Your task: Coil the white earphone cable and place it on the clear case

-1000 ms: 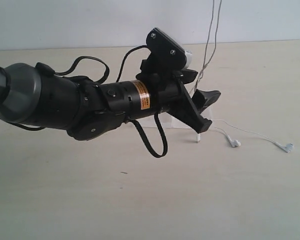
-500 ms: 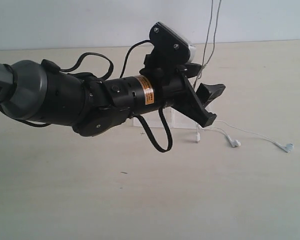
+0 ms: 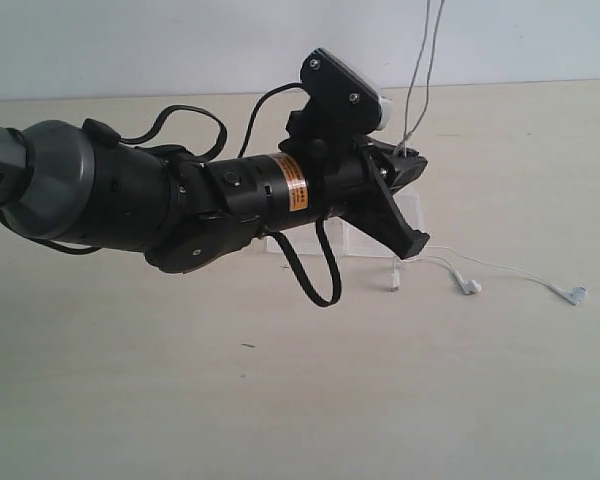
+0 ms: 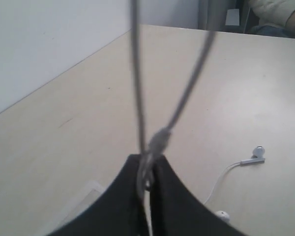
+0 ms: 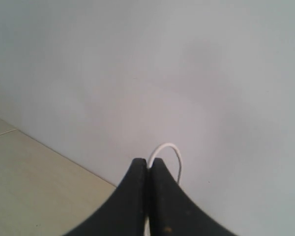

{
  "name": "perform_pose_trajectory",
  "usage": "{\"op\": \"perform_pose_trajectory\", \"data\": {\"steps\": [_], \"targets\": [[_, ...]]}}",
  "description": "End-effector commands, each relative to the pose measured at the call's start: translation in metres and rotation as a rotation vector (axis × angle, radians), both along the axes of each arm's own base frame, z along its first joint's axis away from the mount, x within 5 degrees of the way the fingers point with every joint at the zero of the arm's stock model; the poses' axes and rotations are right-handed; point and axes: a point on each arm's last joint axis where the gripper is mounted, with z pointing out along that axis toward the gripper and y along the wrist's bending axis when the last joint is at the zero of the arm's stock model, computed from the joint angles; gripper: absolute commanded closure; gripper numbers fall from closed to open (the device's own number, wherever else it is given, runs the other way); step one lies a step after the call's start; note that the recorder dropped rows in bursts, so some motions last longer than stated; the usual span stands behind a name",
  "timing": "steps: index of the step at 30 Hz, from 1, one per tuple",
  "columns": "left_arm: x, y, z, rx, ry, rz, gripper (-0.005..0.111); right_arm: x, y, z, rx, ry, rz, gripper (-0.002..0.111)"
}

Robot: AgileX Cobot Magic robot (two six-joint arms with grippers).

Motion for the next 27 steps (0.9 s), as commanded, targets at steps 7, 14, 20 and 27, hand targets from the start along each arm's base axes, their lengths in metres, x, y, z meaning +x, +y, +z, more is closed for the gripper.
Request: {"op": "perform_pose_trajectory", "data": {"steps": [7,14,20,27], "targets": [[-0.003,0.002,0.014,0.052,-0.041,-0.006,0.107,-0.002,-0.022,0.005,-0.015,0.005,-0.081,0.108],[-0.012,0.012,0.053,0.100,-0.076,0.006,0.107,-0.014,-0.059,0.017,0.000,-0.020,-0.214,0.108],[-0.021,0.025,0.087,0.129,-0.125,0.025,0.107,-0.019,-0.074,0.009,-0.026,0.026,-0.281,0.108],[-0.026,0.052,0.123,0.152,-0.150,0.096,0.107,-0.010,-0.083,-0.025,0.006,0.054,-0.337,0.108]]}}
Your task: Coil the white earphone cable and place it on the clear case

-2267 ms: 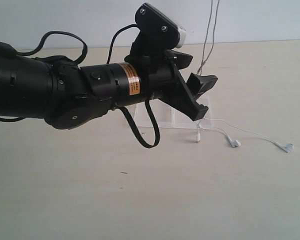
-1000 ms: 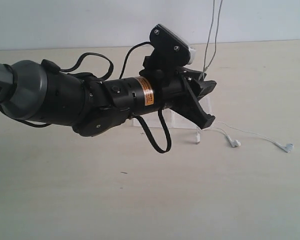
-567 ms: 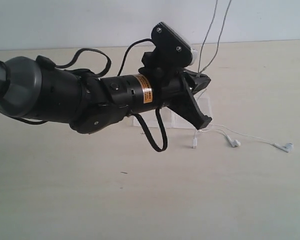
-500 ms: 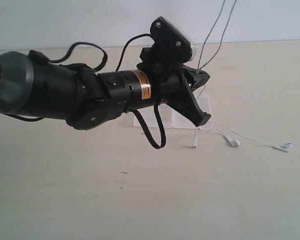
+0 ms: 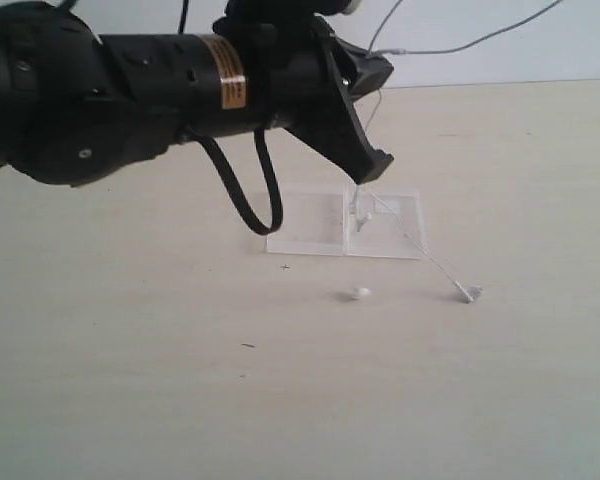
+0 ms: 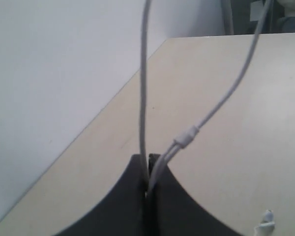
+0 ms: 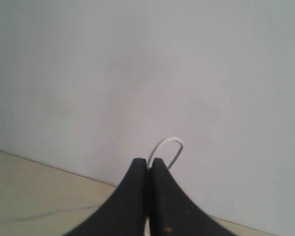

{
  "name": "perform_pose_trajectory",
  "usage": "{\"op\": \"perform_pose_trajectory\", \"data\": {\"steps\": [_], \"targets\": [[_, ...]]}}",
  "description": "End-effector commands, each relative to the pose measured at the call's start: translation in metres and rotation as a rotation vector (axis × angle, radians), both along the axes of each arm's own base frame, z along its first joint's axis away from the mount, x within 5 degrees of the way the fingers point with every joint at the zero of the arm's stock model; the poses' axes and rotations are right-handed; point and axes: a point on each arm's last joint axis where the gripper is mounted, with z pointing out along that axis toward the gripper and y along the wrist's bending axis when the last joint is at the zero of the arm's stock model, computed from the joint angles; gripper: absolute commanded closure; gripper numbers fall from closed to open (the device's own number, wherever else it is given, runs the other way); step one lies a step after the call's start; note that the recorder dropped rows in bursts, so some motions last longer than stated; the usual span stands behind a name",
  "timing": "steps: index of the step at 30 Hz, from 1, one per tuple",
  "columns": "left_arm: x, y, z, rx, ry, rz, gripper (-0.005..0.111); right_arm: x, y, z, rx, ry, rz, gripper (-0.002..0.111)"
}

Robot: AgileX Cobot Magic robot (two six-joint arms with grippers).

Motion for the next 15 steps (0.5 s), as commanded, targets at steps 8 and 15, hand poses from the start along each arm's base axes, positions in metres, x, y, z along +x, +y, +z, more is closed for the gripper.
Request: {"op": "perform_pose_trajectory", "data": {"steps": [8,15], "targets": [[-0.009,0.030,0.045,-0.025,-0.061,0.070,0.107,0.009,-0.005,-0.070,0.127,0.027,-0.053,0.108],[-0.006,0.030,0.059,-0.020,-0.075,0.086,0.107,0.009,-0.006,-0.128,0.225,0.085,-0.081,0.108]]}}
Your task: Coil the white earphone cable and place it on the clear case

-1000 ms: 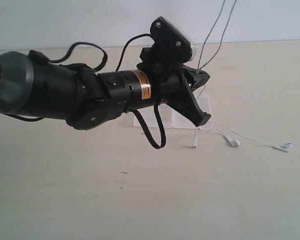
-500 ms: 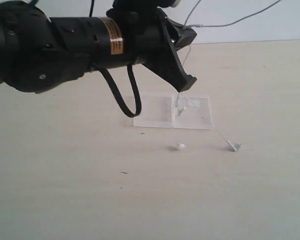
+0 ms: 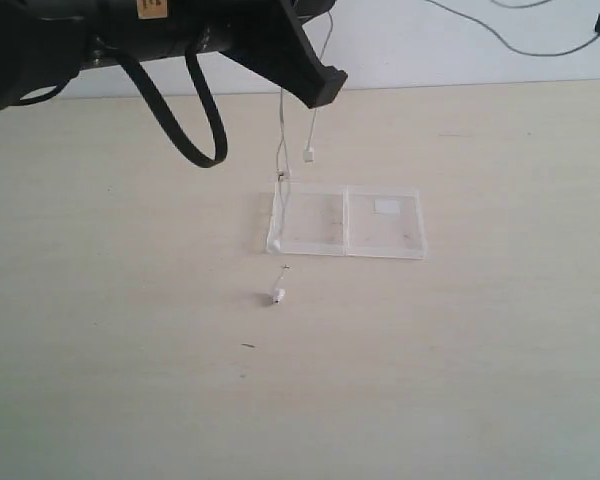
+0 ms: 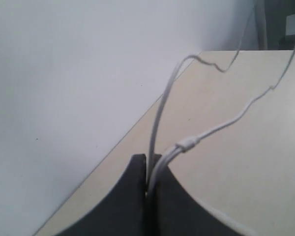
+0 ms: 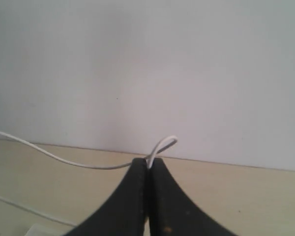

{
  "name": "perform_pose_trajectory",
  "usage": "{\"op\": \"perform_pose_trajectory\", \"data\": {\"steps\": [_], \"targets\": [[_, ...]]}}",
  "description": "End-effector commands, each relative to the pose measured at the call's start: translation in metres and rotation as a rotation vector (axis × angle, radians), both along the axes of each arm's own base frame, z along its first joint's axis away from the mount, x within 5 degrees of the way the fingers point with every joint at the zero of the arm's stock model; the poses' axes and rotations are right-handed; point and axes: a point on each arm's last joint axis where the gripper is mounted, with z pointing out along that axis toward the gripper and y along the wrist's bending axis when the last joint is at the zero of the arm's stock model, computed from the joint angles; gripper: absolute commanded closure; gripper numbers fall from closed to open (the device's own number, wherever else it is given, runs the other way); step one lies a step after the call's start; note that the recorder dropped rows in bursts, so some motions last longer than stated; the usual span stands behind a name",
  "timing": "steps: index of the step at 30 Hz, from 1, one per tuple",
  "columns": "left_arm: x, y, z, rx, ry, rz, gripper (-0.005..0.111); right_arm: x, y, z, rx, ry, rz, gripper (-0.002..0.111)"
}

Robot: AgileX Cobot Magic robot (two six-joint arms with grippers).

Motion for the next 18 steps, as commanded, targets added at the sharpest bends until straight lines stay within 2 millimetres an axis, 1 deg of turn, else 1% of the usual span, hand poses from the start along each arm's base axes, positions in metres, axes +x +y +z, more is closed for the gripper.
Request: {"op": "perform_pose_trajectory", "data": {"steps": [1,6,10,15,17,18], "targets": [[0.001,0.000,0.014,-0.014,-0.027,0.006,0.107,0.000,-0.001,-0.033,0.072,0.018,-0.022,0.108],[0.003,-0.001,0.023,-0.033,-0.046,0.007,0.107,-0.001,-0.001,-0.061,0.091,0.048,-0.018,0.108],[0.004,-0.003,0.027,-0.055,-0.061,0.002,0.107,0.002,0.008,-0.077,0.101,0.091,0.058,0.108],[0.009,-0.006,0.022,-0.061,-0.050,-0.001,0.107,0.013,0.024,-0.097,0.142,0.149,0.204,0.108],[0.010,-0.008,0.018,-0.055,-0.045,-0.002,0.107,0.019,0.029,-0.111,0.124,0.189,0.238,0.108],[0.011,-0.009,0.017,-0.058,-0.047,-0.006,0.107,0.022,0.031,-0.122,0.111,0.225,0.259,0.108]]}}
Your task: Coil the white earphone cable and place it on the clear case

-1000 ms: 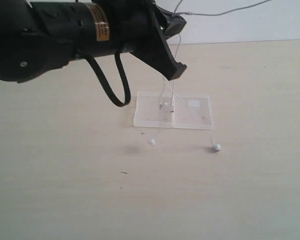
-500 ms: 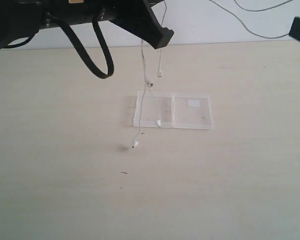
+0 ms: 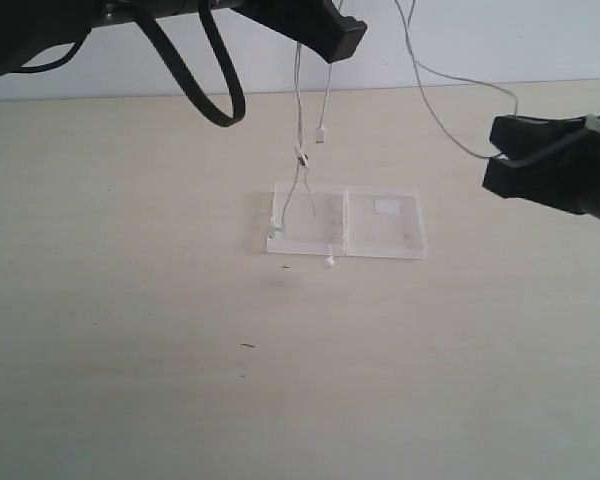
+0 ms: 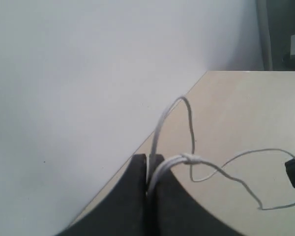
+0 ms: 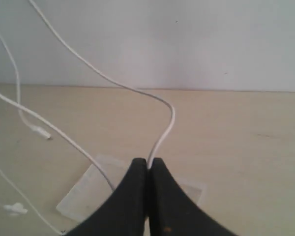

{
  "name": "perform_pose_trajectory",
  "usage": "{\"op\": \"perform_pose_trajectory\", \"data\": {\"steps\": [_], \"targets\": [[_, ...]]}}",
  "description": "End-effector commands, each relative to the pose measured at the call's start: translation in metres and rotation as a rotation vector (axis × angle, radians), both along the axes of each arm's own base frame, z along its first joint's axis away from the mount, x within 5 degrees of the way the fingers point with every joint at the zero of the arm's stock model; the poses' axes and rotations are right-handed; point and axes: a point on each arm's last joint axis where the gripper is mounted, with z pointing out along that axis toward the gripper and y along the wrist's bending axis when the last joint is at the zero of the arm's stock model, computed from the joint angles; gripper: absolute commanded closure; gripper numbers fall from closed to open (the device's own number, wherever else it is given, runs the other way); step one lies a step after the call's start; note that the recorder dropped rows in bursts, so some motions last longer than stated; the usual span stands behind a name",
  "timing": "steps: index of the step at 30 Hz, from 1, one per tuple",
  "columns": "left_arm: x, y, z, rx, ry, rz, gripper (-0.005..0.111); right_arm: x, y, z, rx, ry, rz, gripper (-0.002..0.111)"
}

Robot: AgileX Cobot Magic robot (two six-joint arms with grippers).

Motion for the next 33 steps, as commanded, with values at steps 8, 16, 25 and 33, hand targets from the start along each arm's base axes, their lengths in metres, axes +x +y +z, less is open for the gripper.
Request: {"op": "perform_pose_trajectory", "data": {"steps": [8,16,25,33], "targets": [[0.008,-0.007,-0.010,-0.013,0.010,-0.010,0.107,0.021,0.027,-0.047,-0.044,0.053,0.292,0.102],[0.008,-0.007,-0.010,-0.008,0.004,-0.012,0.107,0.021,0.029,-0.040,-0.029,0.008,0.304,0.048],[0.008,-0.006,-0.011,0.015,0.005,-0.011,0.107,0.024,0.017,-0.020,0.042,-0.022,0.128,0.041],[0.008,-0.006,-0.012,0.046,-0.008,-0.016,0.107,0.013,-0.002,0.007,-0.063,-0.066,-0.034,0.035]]}}
